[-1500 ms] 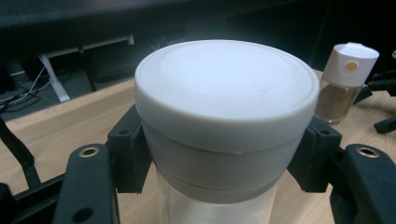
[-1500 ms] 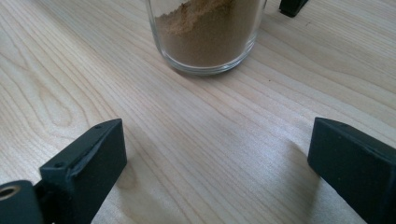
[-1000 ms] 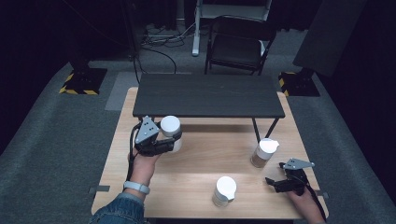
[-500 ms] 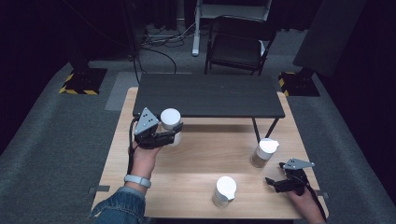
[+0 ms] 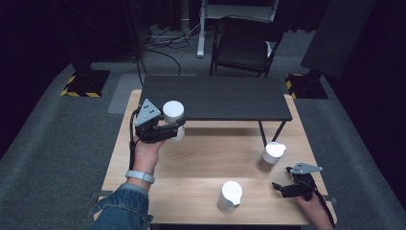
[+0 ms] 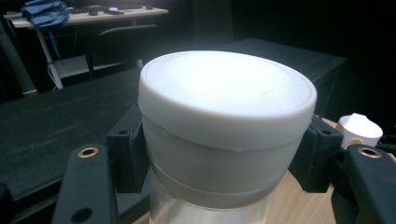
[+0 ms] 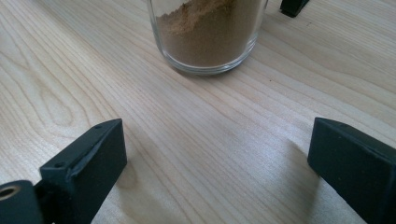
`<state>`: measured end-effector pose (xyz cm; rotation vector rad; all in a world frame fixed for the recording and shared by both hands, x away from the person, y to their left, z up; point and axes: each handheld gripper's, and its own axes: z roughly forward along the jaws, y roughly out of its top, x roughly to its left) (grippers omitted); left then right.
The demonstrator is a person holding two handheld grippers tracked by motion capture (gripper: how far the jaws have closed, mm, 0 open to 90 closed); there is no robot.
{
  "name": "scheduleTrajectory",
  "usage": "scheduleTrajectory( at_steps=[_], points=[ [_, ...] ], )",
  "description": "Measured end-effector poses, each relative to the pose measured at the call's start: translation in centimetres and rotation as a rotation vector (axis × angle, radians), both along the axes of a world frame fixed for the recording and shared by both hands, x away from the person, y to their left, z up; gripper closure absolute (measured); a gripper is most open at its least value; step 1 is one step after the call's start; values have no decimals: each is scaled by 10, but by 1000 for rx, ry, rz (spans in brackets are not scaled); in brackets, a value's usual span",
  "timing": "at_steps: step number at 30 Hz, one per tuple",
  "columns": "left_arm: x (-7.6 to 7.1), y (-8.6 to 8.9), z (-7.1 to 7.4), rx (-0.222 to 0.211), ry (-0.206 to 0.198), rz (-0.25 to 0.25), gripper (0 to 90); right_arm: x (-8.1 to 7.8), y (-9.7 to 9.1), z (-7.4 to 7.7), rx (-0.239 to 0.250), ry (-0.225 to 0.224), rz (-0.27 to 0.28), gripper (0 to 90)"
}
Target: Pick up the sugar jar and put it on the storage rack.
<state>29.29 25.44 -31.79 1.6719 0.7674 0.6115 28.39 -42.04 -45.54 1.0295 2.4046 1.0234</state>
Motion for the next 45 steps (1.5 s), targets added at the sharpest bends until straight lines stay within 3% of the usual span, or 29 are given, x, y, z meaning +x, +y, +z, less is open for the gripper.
scheduleTrajectory(
  at_steps=[10,37,45],
  points=[
    [1,-2,15,-17,-9,0,336,0,0,0,0,0,0,43],
    [10,-12,56,-18,-89,1,336,0,0,0,0,0,0,43],
    [23,-15,62,-44,-67,12,335,0,0,0,1,1,-1,43]
  ],
)
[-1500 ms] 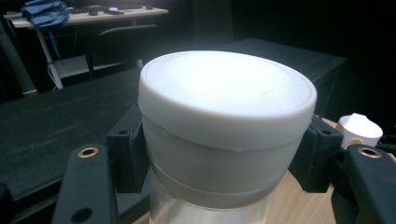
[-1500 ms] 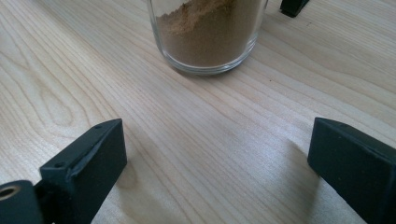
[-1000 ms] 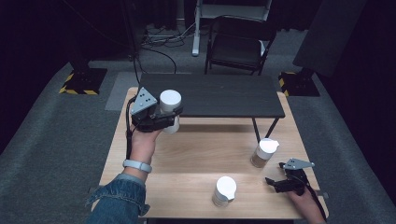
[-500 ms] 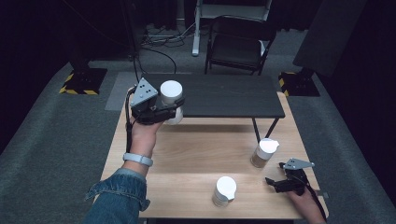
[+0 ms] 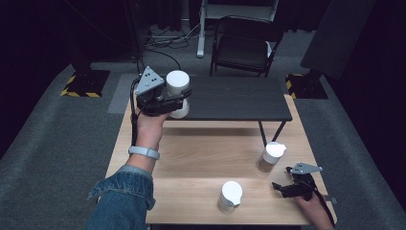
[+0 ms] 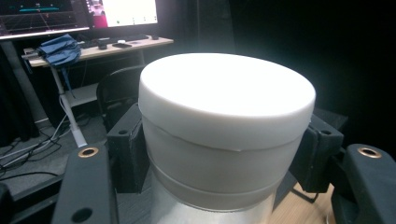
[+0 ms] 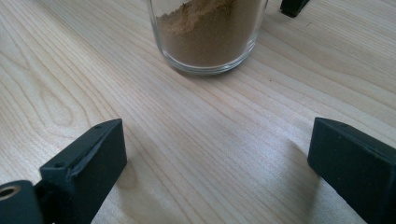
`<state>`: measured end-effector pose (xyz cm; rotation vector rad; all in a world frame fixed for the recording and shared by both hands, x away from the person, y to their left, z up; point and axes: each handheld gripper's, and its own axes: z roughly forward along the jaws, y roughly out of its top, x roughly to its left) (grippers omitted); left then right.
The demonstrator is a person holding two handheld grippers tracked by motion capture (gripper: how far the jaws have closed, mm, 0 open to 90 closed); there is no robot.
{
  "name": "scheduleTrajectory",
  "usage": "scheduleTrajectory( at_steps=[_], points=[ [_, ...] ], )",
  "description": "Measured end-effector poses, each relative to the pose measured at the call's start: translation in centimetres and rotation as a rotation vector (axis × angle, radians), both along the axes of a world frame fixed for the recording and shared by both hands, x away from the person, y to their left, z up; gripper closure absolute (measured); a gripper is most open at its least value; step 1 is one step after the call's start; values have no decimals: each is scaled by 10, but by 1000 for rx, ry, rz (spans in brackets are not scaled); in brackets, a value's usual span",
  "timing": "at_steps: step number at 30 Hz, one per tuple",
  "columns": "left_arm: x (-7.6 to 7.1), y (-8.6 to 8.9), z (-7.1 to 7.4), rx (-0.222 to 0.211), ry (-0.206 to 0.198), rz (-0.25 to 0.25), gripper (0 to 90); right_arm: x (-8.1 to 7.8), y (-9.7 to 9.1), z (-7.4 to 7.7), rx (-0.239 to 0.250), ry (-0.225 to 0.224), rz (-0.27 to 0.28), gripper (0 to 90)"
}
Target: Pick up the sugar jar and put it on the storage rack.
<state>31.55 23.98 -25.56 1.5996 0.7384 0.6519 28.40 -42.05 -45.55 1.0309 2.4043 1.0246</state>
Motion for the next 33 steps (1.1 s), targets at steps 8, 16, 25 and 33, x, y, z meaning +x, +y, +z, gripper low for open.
scheduleTrajectory(
  at_steps=[8,16,25,33],
  points=[
    [14,-7,1,7,12,14,335,0,0,0,0,-2,1,43],
    [27,-12,-3,6,37,37,335,0,0,0,0,-2,1,43],
    [33,-13,-7,11,47,55,335,0,0,0,0,-2,1,43],
    [37,-12,-11,14,57,65,335,0,0,0,0,-1,0,43]
  ],
)
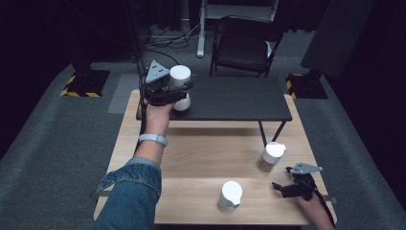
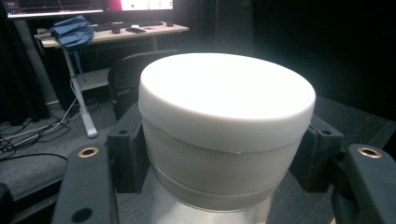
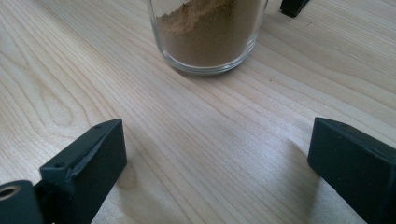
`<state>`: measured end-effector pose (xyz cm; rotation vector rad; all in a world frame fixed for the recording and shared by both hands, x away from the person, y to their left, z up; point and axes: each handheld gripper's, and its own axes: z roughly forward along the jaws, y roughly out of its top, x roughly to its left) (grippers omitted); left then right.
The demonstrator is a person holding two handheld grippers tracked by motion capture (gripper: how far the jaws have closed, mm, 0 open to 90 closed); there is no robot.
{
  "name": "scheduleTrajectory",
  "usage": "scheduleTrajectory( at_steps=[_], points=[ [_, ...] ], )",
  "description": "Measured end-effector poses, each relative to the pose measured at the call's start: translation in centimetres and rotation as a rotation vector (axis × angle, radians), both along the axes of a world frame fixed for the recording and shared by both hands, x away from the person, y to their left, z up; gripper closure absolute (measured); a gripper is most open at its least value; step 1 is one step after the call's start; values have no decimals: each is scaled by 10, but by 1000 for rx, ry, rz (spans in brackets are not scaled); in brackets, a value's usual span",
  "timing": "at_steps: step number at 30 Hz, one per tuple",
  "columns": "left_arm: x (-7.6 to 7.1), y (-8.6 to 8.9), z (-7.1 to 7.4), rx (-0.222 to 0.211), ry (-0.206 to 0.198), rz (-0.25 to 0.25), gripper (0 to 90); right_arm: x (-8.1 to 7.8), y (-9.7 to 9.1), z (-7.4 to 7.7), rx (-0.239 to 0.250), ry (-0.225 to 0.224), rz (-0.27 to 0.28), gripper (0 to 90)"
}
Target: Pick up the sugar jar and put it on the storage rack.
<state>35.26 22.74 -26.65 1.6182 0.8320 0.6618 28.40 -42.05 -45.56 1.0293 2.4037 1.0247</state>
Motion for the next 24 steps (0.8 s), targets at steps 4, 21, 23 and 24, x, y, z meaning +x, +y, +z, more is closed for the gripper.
scheduleTrajectory(
  at_steps=[4,21,23,24],
  points=[
    [2,-1,-2,0,3,0,335,0,0,0,0,0,0,43],
    [7,-1,-12,-27,10,-2,334,0,0,0,0,0,0,43],
    [7,1,-12,-32,17,3,333,0,0,0,0,0,1,43],
    [7,0,-11,-23,16,3,332,0,0,0,0,-1,1,43]
  ],
)
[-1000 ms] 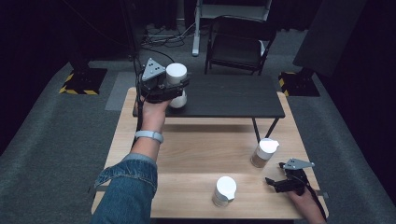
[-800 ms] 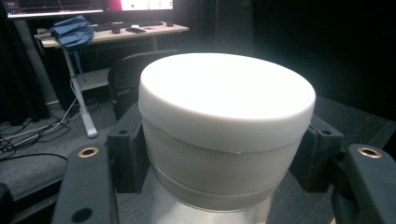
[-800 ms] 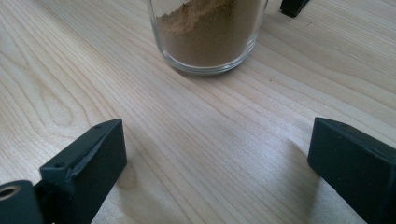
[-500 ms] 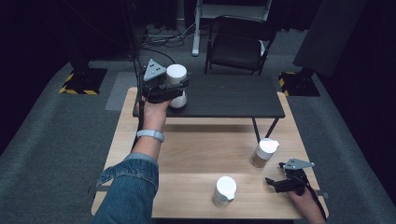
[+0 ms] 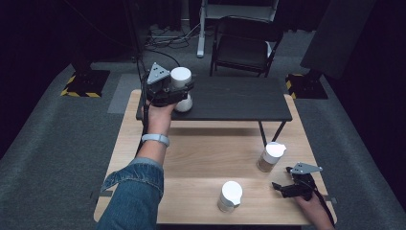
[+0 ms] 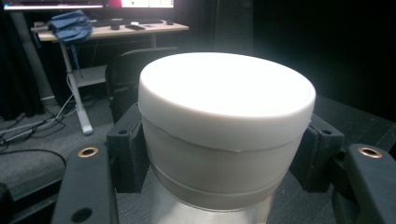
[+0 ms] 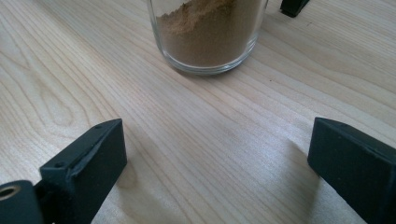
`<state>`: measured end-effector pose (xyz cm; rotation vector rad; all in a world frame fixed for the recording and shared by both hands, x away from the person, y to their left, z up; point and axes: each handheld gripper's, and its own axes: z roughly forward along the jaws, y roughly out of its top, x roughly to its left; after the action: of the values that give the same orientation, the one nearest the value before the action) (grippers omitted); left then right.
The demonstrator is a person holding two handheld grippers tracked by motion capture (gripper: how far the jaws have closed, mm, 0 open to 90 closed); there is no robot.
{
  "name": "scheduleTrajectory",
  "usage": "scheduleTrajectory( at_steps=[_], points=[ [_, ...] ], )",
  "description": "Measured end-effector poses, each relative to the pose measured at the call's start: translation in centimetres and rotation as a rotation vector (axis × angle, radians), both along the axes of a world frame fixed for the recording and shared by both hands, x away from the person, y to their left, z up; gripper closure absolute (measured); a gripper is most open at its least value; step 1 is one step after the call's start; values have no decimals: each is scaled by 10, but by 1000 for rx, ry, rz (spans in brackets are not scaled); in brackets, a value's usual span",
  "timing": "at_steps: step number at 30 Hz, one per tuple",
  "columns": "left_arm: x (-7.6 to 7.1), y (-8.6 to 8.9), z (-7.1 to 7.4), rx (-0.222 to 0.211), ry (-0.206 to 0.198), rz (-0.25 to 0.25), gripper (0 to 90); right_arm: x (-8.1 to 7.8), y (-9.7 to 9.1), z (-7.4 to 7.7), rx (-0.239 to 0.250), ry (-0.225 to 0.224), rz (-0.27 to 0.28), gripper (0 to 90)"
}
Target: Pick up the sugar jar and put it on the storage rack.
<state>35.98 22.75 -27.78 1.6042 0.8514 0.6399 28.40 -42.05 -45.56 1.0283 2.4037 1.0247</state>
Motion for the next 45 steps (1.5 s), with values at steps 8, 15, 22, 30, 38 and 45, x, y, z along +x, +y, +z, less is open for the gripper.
scheduleTrajectory(
  at_steps=[8,15,22,30,38,45],
  points=[
    [-5,1,3,23,-12,3,156,0,0,0,0,0,0,43],
    [-14,15,1,10,7,-12,74,0,0,0,0,3,0,43],
    [-24,25,1,22,1,-42,76,0,0,0,1,3,-1,49],
    [-37,30,0,38,1,-44,75,2,-4,0,8,0,8,75],
    [-51,41,-11,36,8,-68,75,1,-3,0,6,-4,-15,74],
    [-64,47,-26,47,26,-74,76,2,-2,1,-4,6,-4,21]
  ],
)
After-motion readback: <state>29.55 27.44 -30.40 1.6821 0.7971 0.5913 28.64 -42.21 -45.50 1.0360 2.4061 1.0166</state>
